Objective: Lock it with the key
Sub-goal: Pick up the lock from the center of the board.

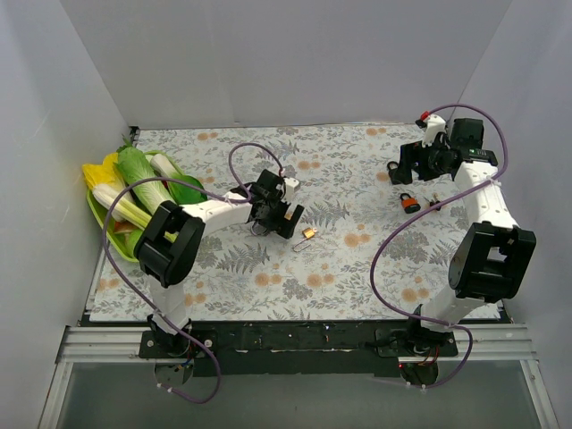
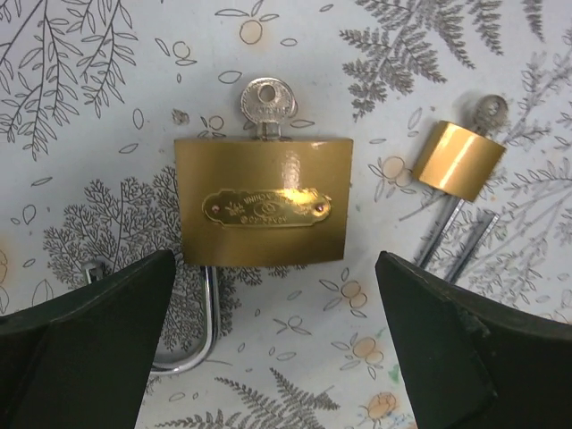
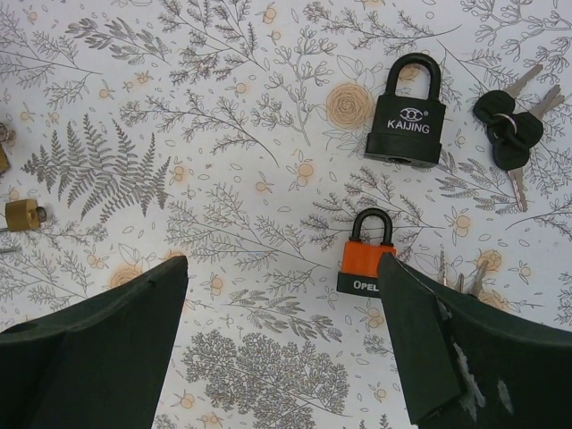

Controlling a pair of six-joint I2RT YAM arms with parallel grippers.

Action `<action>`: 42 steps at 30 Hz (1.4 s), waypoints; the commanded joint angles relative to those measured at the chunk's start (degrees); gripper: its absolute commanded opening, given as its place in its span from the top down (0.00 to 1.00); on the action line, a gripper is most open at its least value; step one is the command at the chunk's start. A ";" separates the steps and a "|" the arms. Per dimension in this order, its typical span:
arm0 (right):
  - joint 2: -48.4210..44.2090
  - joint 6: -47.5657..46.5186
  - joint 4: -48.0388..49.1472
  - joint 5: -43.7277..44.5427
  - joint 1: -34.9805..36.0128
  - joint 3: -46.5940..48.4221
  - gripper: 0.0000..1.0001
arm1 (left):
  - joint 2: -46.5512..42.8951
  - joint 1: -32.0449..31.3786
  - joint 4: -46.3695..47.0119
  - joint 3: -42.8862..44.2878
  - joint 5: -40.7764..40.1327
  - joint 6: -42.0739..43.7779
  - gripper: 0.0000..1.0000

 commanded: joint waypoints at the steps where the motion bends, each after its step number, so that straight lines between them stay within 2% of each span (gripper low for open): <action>1: -1.72 -0.18 0.30 -1.60 0.01 -0.31 0.06 | 2.61 -1.27 1.46 2.30 -6.31 0.75 0.04; 11: -1.89 0.00 1.62 -1.25 0.01 -1.10 0.05 | 5.16 -5.49 1.99 0.55 -17.30 1.19 0.14; 18: -2.95 -0.62 1.71 -0.90 0.01 -1.19 0.05 | 5.69 -5.58 -0.47 1.51 -16.87 -0.92 0.39; 22: -3.39 -1.58 1.45 -1.77 0.10 -1.28 0.05 | 5.08 -5.58 -1.26 2.22 -16.52 0.04 0.61; 26: -4.44 -2.90 1.53 -2.74 0.01 -1.72 0.04 | 4.11 -5.58 -2.14 3.10 -16.25 1.54 0.88; 29: -5.67 -4.13 2.67 -3.53 0.01 -3.47 0.03 | 2.71 -5.49 -2.58 3.88 -15.73 2.41 1.00; 37: -9.80 -3.26 10.57 -6.70 0.01 -7.17 0.02 | -1.68 -5.23 -3.64 6.09 -10.81 5.40 1.00; 42: -10.16 -8.07 7.53 -14.14 -0.43 -6.65 0.02 | -5.11 -4.70 -5.48 6.79 -3.96 8.30 1.00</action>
